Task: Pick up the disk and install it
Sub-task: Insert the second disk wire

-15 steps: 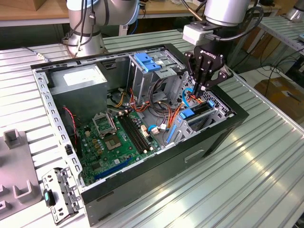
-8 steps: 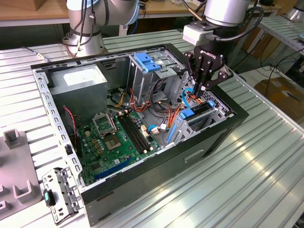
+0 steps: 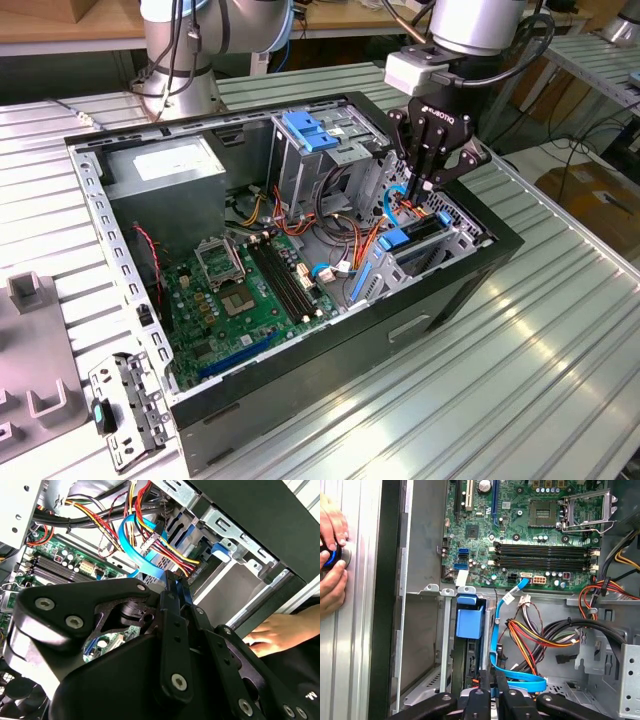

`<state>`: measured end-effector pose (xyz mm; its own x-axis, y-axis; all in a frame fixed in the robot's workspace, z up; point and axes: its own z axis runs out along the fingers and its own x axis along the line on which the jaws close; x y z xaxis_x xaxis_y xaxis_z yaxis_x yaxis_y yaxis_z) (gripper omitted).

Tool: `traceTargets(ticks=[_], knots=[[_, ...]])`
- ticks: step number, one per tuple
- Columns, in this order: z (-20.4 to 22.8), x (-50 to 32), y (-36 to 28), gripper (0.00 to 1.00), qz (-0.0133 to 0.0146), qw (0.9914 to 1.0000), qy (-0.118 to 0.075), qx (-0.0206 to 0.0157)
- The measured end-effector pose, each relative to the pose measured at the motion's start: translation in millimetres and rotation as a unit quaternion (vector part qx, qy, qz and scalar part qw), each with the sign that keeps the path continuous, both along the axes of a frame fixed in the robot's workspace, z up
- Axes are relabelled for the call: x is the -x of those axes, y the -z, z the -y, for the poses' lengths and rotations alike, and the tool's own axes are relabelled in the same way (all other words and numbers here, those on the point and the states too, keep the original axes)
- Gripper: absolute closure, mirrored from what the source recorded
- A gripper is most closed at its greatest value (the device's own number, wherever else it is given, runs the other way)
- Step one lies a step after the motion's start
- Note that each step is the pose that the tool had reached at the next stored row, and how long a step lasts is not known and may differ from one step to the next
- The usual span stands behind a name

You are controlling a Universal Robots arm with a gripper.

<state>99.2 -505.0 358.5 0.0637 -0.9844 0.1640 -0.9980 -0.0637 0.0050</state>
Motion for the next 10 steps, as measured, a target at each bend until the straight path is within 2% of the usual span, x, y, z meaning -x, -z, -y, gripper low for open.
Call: traceTargets(ticks=[1,2,5,9,10], knots=[[0.0,0.7,0.0,0.84,0.0028,1.00000,0.000,0.0000],[0.0,1.9,0.0,0.84,0.0092,0.99996,0.000,0.0000],[0.1,4.9,0.0,0.84,0.0222,0.99975,0.000,-0.0005],[0.1,12.7,0.1,0.84,0.0350,0.99938,0.000,-0.0024],[0.3,16.0,0.4,0.84,0.0398,0.99920,0.000,-0.0029]])
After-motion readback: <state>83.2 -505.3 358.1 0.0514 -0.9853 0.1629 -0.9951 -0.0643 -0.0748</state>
